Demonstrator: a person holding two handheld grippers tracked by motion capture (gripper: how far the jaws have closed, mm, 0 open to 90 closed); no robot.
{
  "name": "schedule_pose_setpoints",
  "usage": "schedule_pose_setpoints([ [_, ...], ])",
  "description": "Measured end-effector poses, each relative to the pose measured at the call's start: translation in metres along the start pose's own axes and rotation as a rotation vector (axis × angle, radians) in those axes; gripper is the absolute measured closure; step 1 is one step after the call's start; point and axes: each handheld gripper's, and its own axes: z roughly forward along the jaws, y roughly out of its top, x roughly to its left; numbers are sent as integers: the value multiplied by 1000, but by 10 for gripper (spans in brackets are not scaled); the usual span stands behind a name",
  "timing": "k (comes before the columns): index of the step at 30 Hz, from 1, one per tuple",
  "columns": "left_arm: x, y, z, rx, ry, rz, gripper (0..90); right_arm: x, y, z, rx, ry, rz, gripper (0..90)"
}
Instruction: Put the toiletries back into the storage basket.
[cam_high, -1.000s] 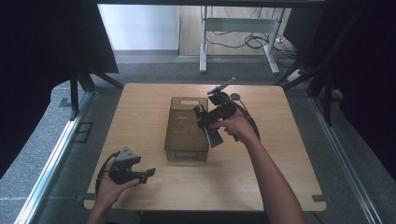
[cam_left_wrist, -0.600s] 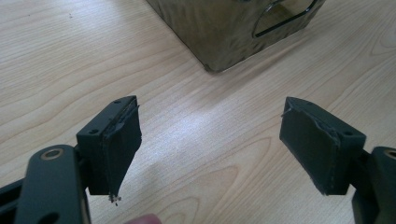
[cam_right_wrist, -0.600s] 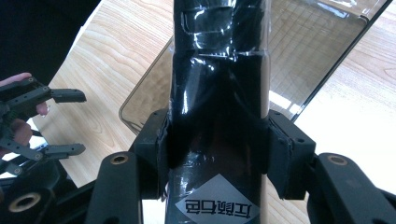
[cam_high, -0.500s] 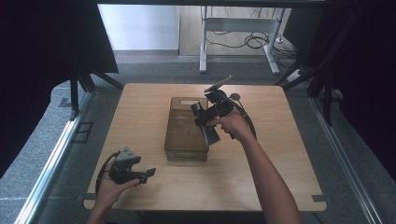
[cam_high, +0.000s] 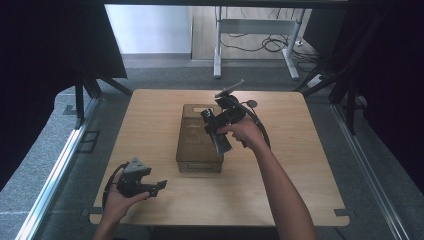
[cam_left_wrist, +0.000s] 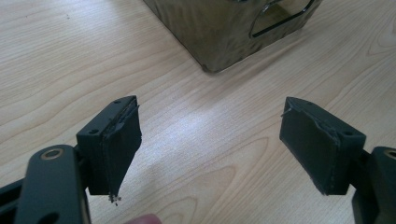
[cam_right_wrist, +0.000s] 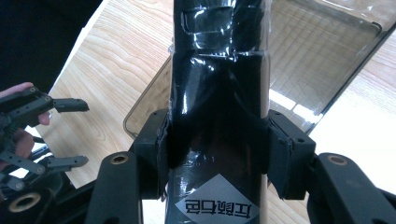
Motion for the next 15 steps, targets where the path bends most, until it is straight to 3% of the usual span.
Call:
schedule_pose_setpoints([
  [15,4,-1,-2,4,-1,4,208,-7,11,28,16,20,36,472],
])
